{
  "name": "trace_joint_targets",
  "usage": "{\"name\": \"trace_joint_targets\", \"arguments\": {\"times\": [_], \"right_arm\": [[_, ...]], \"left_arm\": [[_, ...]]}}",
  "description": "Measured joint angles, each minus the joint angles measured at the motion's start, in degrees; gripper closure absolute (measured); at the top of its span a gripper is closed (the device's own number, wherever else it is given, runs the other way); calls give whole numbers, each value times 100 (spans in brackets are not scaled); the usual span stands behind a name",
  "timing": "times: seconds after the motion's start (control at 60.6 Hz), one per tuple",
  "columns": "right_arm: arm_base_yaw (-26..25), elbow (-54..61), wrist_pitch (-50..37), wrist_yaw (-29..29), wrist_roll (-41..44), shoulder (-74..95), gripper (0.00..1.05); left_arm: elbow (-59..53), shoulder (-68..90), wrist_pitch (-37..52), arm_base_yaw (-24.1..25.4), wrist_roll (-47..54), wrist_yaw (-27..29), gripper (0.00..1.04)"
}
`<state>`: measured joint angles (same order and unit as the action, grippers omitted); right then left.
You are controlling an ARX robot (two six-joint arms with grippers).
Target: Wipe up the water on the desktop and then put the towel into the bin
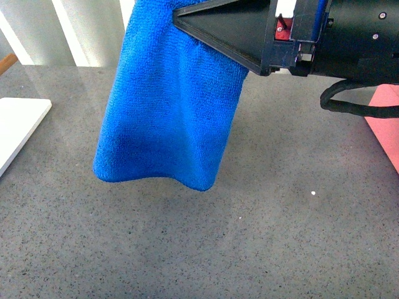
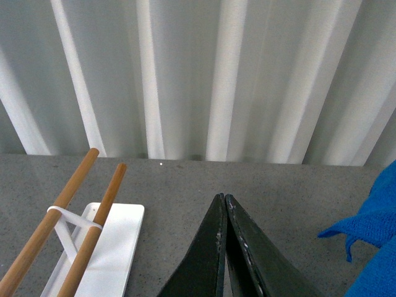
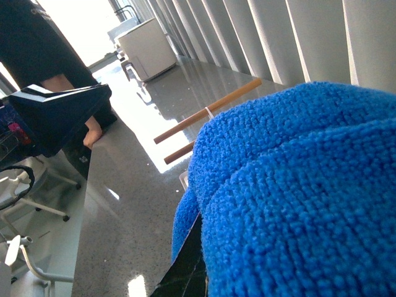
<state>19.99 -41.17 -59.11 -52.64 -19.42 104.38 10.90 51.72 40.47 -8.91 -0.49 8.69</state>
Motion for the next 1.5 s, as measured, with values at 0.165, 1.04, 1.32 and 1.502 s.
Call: {"name": "trace_joint_targets", "arguments": {"times": [0.165, 1.04, 1.32, 1.502], "right_arm": [[-26, 118, 52, -11, 17, -55, 99], [-162, 310, 166, 9, 153, -387, 99], [-164, 385, 186, 107, 210, -402, 99], [-175, 398, 173, 162, 225, -407, 99]], "left_arm": [[-348, -562, -216, 223, 4, -238, 101], [-964, -3303, -2155, 879, 11, -868, 101], [-964, -3862, -2712, 879, 9, -868, 101], [-964, -4133, -2986, 879, 9, -868, 101]]}}
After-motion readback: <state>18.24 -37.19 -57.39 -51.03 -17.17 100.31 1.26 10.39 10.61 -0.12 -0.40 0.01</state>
